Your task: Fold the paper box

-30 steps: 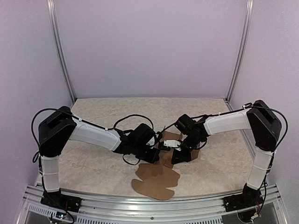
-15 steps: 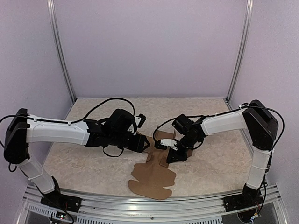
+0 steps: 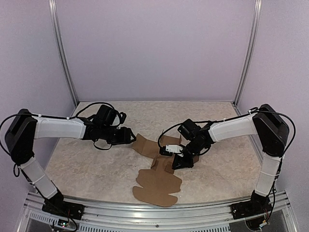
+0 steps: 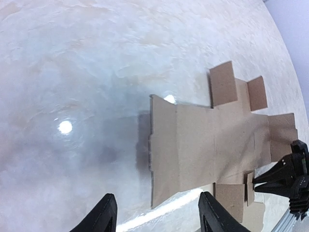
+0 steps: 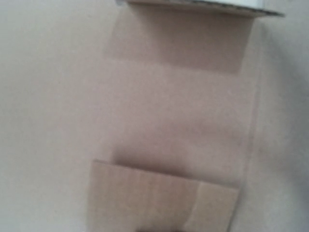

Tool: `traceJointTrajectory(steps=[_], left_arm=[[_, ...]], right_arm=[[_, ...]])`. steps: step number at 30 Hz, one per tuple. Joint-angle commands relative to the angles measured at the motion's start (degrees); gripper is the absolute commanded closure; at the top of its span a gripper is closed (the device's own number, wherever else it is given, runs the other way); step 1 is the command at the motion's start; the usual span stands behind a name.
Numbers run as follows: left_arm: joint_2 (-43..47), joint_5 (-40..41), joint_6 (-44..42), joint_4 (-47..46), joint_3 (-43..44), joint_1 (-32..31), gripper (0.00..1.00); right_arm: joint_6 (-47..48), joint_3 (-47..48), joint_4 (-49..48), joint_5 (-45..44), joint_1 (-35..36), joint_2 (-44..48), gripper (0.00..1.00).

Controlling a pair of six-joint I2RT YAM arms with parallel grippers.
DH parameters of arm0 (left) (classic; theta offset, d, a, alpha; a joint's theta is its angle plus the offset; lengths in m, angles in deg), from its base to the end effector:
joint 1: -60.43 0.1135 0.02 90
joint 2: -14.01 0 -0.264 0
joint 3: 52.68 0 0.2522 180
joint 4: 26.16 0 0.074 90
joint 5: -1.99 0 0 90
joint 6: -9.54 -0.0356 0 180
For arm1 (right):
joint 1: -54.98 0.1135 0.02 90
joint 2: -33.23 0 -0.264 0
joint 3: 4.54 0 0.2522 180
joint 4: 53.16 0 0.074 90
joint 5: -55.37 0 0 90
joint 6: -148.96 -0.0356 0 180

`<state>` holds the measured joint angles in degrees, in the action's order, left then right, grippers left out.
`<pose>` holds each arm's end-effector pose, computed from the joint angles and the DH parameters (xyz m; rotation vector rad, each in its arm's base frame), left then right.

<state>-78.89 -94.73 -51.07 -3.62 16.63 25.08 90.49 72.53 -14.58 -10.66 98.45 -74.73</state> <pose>0.2751 -0.2003 0.1974 0.1871 2.4692 -0.6565 0.2478 0.2549 0.1354 -1.7657 2.1267 0.6352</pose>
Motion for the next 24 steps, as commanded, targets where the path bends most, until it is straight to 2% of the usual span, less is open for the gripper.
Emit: traceJointTrajectory(steps=[1, 3, 6, 9, 15, 24], left_arm=[[-4.7, -11.3, 0.6, -6.8, 1.6, -0.4, 0.36], [-6.4, -12.0, 1.3, -7.4, 2.4, -0.7, 0.35], [-8.8, -10.5, 2.4, -5.7, 4.5, -0.9, 0.39], [-11.2, -9.0, 3.0, -4.9, 5.9, -1.2, 0.50], [-13.5, -4.8, 1.6, -3.7, 8.0, -3.4, 0.79], [-22.9, 11.5, -2.4, 10.3, 21.9, -12.7, 0.94]], right_arm=[[0.0, -2.9, 3.5, -6.4, 0.2, -1.8, 0.86], [0.0, -3.0, 3.5, -6.4, 0.3, -1.7, 0.86], [0.0, -3.0, 3.4, -6.3, 0.2, -1.6, 0.86], [-0.1, -3.0, 3.4, -6.2, 0.2, -1.3, 0.85], [-0.1, -3.0, 3.4, -5.9, 0.2, -1.3, 0.85], [-0.4, -2.6, 4.0, -4.9, 0.2, -1.3, 0.85]])
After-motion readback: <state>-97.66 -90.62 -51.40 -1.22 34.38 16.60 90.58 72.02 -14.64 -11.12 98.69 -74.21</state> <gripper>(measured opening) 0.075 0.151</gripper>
